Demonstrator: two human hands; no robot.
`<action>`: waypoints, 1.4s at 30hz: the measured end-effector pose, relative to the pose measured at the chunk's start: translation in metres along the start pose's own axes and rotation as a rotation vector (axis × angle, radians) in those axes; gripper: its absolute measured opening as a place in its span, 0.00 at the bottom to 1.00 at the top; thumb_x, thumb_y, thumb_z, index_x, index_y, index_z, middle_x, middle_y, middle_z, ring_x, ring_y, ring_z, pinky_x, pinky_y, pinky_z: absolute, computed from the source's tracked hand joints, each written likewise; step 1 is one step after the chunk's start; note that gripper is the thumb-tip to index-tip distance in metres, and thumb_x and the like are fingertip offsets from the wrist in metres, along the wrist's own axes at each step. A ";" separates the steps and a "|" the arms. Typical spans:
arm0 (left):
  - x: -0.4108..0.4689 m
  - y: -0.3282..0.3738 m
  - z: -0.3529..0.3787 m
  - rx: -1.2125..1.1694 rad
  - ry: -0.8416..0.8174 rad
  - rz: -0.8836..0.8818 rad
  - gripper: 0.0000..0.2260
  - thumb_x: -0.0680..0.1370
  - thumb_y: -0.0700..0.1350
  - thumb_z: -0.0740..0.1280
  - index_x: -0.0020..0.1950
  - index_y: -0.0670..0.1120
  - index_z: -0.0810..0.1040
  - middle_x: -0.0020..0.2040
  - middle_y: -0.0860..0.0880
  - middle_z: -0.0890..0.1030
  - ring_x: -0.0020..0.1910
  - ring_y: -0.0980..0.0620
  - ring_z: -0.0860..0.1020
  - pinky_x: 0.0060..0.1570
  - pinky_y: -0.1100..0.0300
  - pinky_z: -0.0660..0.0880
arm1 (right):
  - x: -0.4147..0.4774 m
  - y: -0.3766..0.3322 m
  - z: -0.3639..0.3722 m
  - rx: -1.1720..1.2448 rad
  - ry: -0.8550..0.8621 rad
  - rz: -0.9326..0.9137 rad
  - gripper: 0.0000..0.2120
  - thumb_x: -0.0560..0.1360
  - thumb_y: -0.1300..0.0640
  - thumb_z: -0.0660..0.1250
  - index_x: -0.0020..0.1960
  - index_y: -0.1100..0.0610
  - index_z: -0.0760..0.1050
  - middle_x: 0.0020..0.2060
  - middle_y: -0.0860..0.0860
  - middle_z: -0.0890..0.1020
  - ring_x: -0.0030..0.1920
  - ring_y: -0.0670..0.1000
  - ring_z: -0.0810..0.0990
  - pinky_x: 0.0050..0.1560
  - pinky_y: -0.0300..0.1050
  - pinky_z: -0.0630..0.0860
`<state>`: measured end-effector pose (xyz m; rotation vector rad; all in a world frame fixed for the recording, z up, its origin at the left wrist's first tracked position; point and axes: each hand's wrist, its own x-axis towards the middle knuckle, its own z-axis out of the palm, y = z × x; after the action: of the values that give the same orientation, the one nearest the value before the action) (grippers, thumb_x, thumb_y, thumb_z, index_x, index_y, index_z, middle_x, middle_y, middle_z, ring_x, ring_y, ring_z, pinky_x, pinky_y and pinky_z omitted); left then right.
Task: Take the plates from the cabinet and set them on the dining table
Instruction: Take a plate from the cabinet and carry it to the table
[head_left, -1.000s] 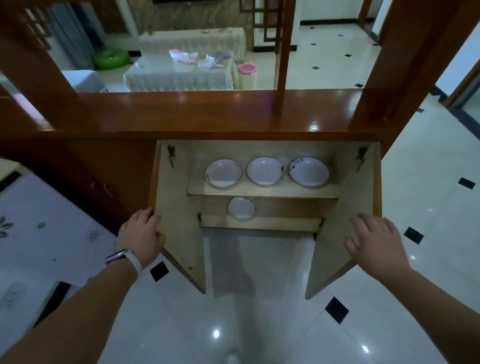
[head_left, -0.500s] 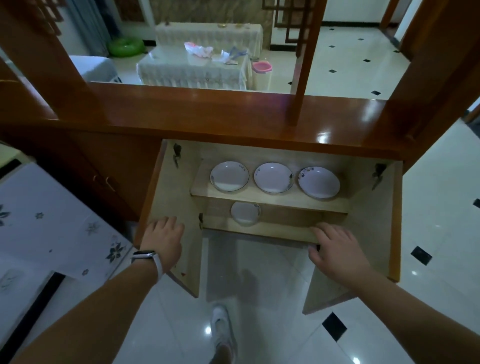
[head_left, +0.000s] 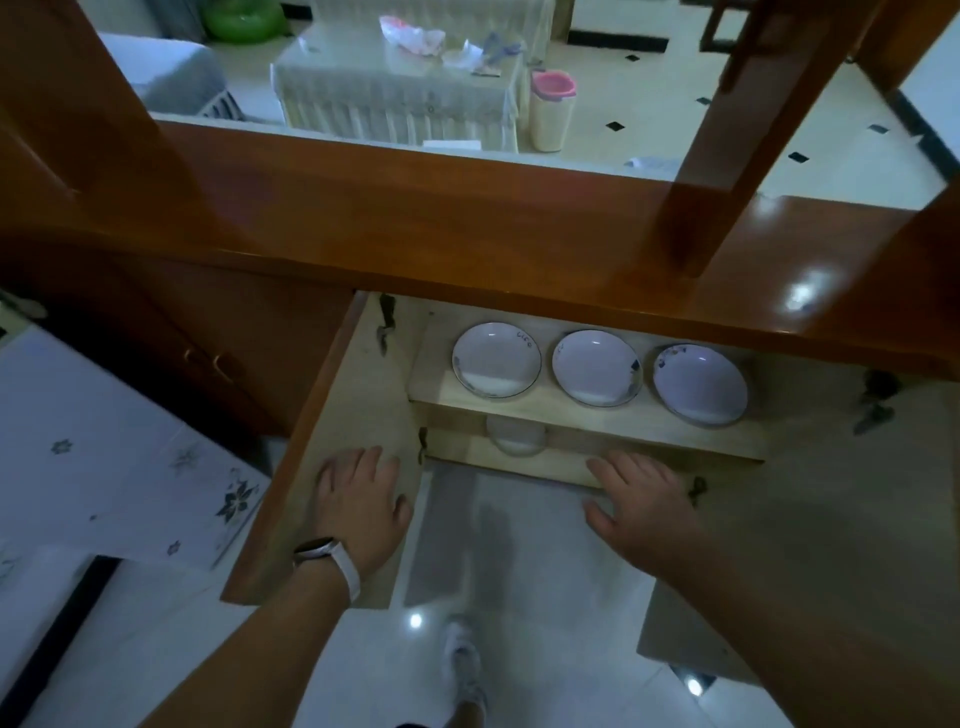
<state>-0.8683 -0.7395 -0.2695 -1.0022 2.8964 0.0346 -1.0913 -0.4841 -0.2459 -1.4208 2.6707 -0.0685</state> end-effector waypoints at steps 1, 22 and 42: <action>0.006 -0.003 0.002 -0.008 -0.004 0.011 0.21 0.68 0.52 0.72 0.59 0.47 0.79 0.60 0.44 0.80 0.60 0.41 0.76 0.59 0.42 0.71 | 0.009 -0.006 0.001 0.001 -0.006 0.001 0.23 0.74 0.43 0.58 0.60 0.56 0.78 0.53 0.53 0.82 0.52 0.55 0.80 0.55 0.50 0.74; 0.136 0.007 0.091 -0.243 -0.003 0.266 0.20 0.71 0.51 0.61 0.60 0.45 0.78 0.60 0.43 0.79 0.57 0.42 0.77 0.59 0.45 0.73 | 0.135 -0.036 0.090 0.078 -0.070 -0.137 0.24 0.74 0.43 0.62 0.63 0.56 0.77 0.58 0.57 0.81 0.56 0.58 0.80 0.55 0.54 0.75; 0.289 0.041 0.200 -1.215 -0.219 -0.389 0.23 0.72 0.46 0.70 0.65 0.44 0.69 0.47 0.46 0.75 0.50 0.47 0.77 0.56 0.53 0.73 | 0.288 0.015 0.216 0.386 -0.054 0.233 0.27 0.77 0.48 0.64 0.71 0.60 0.66 0.65 0.59 0.73 0.61 0.60 0.74 0.58 0.53 0.74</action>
<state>-1.1069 -0.8759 -0.4920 -1.4746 2.2284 1.8573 -1.2360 -0.7112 -0.4845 -0.9780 2.5725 -0.4866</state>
